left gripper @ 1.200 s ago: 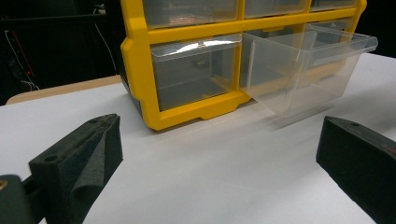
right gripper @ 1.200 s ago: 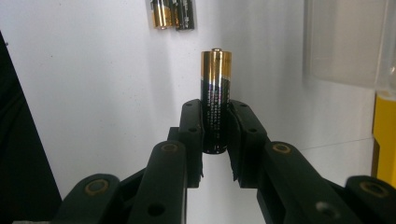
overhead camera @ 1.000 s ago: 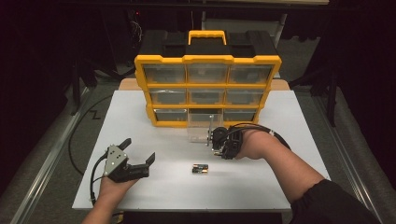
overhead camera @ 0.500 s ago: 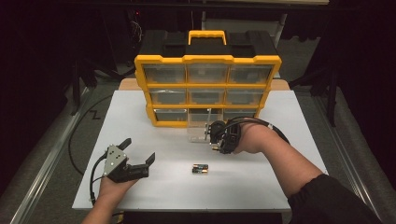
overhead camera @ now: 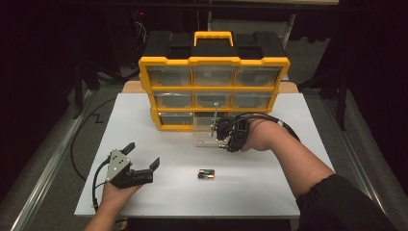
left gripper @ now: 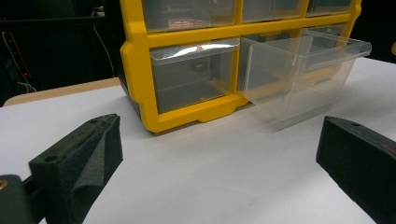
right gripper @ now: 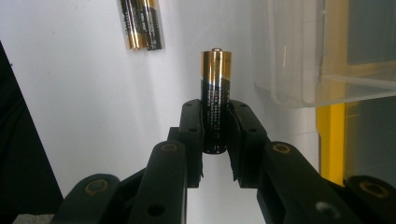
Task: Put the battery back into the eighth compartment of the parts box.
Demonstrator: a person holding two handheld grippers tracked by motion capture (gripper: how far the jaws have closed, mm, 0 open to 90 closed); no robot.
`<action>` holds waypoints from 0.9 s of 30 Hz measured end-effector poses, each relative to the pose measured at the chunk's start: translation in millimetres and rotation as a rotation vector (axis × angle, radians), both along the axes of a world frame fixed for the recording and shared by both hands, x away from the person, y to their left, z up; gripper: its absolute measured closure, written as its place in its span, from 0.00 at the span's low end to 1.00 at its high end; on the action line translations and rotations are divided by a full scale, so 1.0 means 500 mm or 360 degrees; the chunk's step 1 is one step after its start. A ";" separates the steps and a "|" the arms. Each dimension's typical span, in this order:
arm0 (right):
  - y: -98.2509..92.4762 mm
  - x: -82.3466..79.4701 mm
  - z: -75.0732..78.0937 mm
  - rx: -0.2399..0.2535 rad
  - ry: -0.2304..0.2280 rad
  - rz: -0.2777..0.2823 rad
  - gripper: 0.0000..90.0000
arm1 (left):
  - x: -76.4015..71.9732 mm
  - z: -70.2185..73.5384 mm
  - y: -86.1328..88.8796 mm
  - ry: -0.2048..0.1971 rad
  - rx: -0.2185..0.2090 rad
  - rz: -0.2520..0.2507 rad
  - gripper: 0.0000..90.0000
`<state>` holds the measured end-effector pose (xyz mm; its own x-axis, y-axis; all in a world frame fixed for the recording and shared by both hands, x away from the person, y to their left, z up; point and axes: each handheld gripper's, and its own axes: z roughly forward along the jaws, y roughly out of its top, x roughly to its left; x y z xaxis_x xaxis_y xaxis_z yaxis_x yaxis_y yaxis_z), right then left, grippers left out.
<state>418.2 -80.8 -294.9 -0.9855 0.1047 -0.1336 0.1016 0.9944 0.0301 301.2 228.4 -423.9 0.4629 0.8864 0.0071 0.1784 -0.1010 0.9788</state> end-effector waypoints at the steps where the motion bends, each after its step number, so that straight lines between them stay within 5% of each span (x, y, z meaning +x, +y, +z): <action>1: 0.001 0.002 0.004 -0.0003 -0.0007 -0.0008 0.88 | 0.000 0.000 0.000 -0.0001 -0.0001 0.0000 0.02; 27: 0.017 0.055 0.026 0.0004 -0.0032 -0.0045 0.88 | 0.000 0.000 0.001 0.0002 -0.0013 -0.0003 0.02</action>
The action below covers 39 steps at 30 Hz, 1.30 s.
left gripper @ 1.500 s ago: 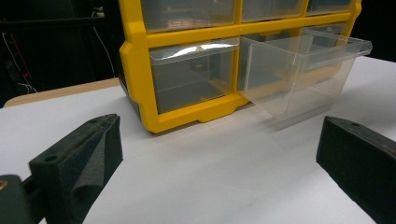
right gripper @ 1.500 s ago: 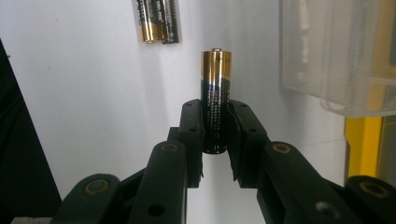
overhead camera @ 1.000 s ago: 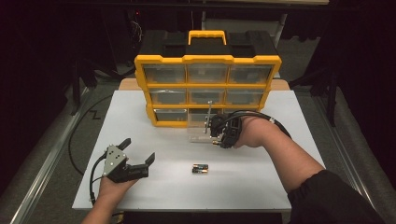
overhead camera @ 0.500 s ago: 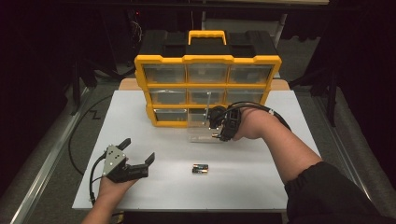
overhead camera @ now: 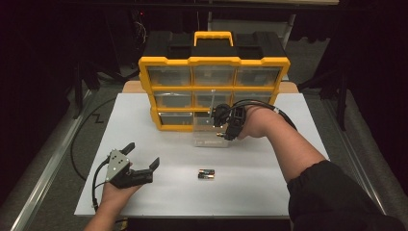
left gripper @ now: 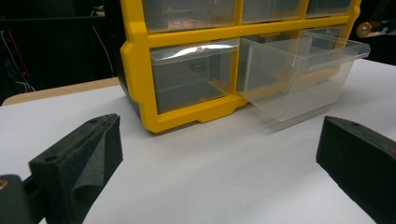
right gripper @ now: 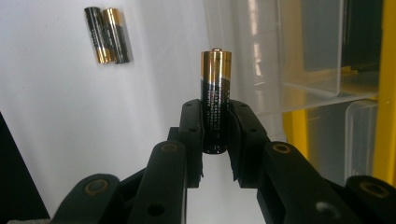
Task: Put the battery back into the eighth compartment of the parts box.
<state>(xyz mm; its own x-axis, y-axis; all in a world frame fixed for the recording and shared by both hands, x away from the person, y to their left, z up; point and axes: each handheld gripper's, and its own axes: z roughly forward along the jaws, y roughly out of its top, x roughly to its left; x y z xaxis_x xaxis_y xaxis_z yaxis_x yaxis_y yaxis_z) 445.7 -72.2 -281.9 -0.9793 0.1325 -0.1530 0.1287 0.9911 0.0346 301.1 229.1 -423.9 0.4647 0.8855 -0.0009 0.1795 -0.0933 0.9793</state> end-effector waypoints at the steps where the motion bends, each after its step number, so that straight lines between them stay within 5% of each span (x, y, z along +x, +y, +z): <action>1: 0.001 0.001 0.002 -0.0001 0.0000 -0.0003 0.88 | 0.000 0.000 0.000 0.0001 0.0000 0.0000 0.02; 16: 0.026 0.017 0.009 0.0008 -0.0037 0.0026 0.88 | 0.000 0.001 0.002 0.0000 -0.0002 0.0007 0.02; 39: 0.026 0.055 -0.008 -0.0006 -0.0050 -0.0055 0.88 | 0.000 0.001 0.003 0.0001 -0.0002 0.0005 0.02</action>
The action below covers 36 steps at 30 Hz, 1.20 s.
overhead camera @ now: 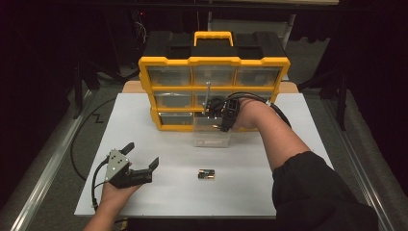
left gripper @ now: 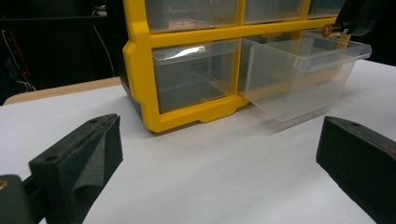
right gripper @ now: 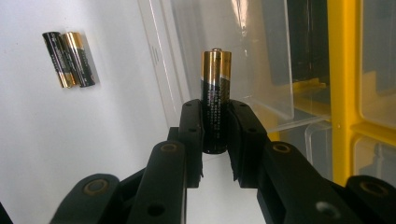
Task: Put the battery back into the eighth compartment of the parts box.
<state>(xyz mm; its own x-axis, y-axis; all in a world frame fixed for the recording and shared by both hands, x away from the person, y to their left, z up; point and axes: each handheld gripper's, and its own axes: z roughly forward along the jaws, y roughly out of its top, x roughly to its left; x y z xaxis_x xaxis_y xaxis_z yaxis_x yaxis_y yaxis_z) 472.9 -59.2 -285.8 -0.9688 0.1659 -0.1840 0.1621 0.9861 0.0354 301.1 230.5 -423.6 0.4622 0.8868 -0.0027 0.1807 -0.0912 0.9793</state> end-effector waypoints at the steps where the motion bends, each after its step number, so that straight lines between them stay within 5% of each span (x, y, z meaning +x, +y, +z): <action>1: 0.000 0.001 -0.001 0.0000 0.0001 0.0004 0.88 | 0.000 0.000 0.000 0.0000 0.0001 -0.0001 0.02; 13: 0.005 0.003 -0.006 -0.0004 0.0003 -0.0003 0.87 | 0.000 0.000 0.001 -0.0002 -0.0004 0.0001 0.02; 16: 0.002 0.005 -0.003 0.0012 0.0057 -0.0052 0.73 | 0.000 0.000 0.001 -0.0003 -0.0004 0.0001 0.02; 20: -0.004 -0.011 0.002 0.0041 0.0038 -0.0046 0.62 | 0.001 -0.001 0.000 -0.0001 0.0004 -0.0002 0.02; 36: -0.023 -0.079 -0.008 0.0060 0.0026 -0.0018 0.60 | 0.000 0.001 0.001 -0.0012 0.0006 0.0011 0.02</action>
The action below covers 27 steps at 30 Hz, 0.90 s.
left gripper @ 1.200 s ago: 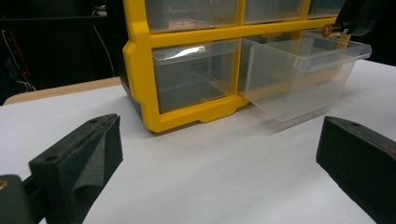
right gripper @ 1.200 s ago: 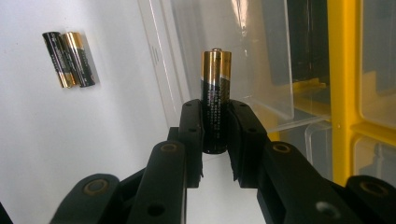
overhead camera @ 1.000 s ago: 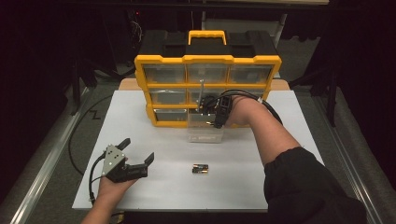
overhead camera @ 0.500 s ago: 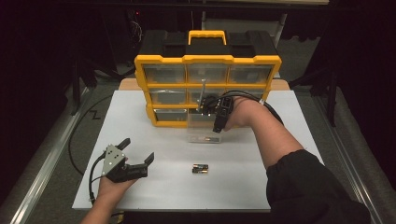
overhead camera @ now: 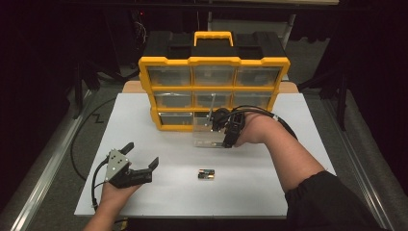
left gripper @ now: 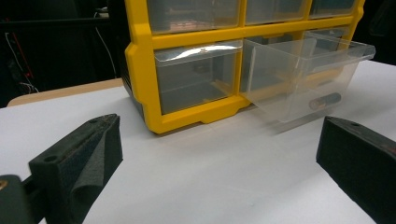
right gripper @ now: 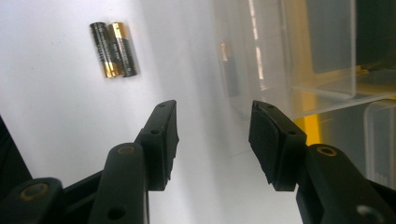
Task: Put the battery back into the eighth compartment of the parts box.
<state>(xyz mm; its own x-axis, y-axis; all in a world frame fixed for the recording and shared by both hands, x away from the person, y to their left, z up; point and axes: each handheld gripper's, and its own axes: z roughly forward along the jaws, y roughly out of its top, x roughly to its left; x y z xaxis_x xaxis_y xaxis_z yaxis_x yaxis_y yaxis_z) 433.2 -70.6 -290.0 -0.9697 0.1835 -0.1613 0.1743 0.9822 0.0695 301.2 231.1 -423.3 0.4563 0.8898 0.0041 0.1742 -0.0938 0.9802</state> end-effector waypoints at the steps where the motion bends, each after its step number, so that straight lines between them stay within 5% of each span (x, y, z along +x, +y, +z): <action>1: 0.000 -0.003 -0.001 0.0000 0.0001 0.0001 0.60 | 0.000 0.000 0.000 0.0000 0.0000 0.0000 0.01; 27: 0.004 -0.059 -0.047 0.0004 0.0040 0.0049 0.55 | -0.001 0.001 0.001 -0.0001 0.0001 -0.0002 0.02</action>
<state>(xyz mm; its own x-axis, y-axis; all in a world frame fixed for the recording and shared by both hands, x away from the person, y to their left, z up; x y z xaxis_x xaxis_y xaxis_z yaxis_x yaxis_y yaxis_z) 403.8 -68.7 -313.4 -0.9786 0.1538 -0.1366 0.1456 0.9870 0.0683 300.9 231.7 -423.0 0.4573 0.8893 0.0051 0.1736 -0.0948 0.9802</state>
